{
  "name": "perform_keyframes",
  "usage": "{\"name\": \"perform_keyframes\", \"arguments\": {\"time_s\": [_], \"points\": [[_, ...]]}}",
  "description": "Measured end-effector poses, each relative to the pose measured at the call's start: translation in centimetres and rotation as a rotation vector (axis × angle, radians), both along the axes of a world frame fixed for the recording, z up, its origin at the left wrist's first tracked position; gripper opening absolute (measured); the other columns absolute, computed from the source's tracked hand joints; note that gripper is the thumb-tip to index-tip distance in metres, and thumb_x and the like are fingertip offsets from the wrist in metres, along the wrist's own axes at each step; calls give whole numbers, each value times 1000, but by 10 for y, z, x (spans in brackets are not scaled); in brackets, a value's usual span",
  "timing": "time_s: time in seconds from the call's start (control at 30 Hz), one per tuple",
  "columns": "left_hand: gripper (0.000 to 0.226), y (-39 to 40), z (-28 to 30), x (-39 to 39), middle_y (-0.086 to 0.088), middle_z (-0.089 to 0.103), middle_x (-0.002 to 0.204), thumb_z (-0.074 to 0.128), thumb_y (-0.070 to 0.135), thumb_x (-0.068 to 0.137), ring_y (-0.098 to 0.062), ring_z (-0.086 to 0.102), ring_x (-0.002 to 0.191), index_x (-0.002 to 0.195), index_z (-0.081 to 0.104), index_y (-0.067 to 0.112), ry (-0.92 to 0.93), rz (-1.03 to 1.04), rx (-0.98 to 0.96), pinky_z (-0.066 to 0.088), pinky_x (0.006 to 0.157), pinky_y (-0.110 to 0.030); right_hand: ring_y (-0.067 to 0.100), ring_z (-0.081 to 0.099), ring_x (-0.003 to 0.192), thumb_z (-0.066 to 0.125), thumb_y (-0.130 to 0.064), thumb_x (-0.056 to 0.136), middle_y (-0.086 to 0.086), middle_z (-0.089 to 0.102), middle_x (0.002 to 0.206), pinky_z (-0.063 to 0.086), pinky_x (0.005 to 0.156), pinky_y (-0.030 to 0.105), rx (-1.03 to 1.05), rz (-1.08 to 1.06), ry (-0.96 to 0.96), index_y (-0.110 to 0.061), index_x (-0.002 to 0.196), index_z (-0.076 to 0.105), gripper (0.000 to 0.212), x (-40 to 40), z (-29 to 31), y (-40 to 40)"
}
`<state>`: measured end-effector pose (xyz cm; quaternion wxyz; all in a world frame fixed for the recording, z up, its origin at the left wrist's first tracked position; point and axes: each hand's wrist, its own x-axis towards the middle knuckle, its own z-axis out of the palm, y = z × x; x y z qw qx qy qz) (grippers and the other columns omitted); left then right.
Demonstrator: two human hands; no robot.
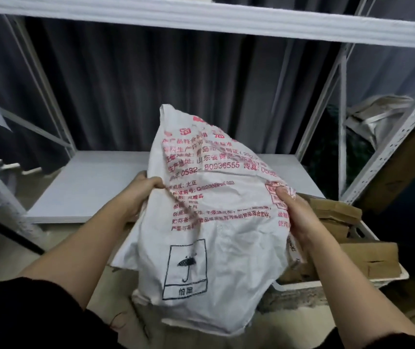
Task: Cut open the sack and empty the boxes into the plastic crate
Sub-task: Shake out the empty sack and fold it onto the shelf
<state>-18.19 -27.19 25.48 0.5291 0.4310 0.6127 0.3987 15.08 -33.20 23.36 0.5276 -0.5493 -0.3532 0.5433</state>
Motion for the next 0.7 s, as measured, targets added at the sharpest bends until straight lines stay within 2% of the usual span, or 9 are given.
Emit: {"name": "perform_keyframes", "arguments": {"time_s": [0.07,0.13,0.23,0.33,0.4,0.5,0.6,0.67,0.7], "points": [[51,3,6,4,-20,62,121,50,0,82,-35,63,100,132,44,3,16,-27,37,54,71,-33,28,61,112,74,-46,74,11,58,128,44,102,49,-51,-21,-222,-14,132,44,73,3,6,6],[50,5,14,7,-19,62,120,50,0,83,-32,64,96,132,44,4,41,-46,64,54,69,-32,26,47,126,69,-52,76,7,41,142,37,108,48,80,-173,-573,-24,143,26,85,-1,14,12],[42,1,23,18,-17,64,116,47,-1,84,-25,64,86,125,50,4,111,-125,68,52,66,-28,16,28,140,47,-56,87,-3,32,152,21,113,39,577,-188,-1147,-26,145,29,67,-21,39,18],[37,-12,38,33,-8,67,108,43,-5,85,-16,64,80,117,54,10,203,-310,118,51,58,-22,13,8,147,30,-63,89,-10,19,157,3,117,43,755,83,-1423,-33,147,24,66,-45,62,29],[37,-18,47,40,2,68,98,43,-7,85,-9,68,74,112,56,16,204,-426,163,51,55,-16,11,-2,147,24,-68,86,-14,10,158,-5,118,45,713,203,-1402,-38,148,17,70,-48,64,37],[36,-22,56,47,10,68,90,49,-10,84,-1,67,73,100,59,21,174,-438,269,50,59,-12,8,4,146,21,-74,83,-18,12,157,-5,119,47,511,358,-1232,-46,146,15,69,-44,50,39],[36,-23,56,59,14,65,97,58,-4,84,-2,62,87,110,58,22,244,-411,421,50,72,-15,8,21,143,31,-79,80,-19,25,153,11,120,47,244,479,-816,-62,134,28,56,-49,37,34],[31,-26,54,67,12,65,92,56,-2,84,-3,61,82,104,60,21,207,-305,478,49,68,-16,3,36,135,36,-80,79,-17,38,148,24,117,37,132,557,-542,-53,134,38,61,-57,30,26],[28,-25,53,70,11,64,86,53,-3,84,-3,59,76,96,61,21,177,-239,500,48,63,-13,-3,44,128,34,-73,85,-18,44,143,32,111,24,101,586,-467,-46,134,42,56,-62,31,20]]}}
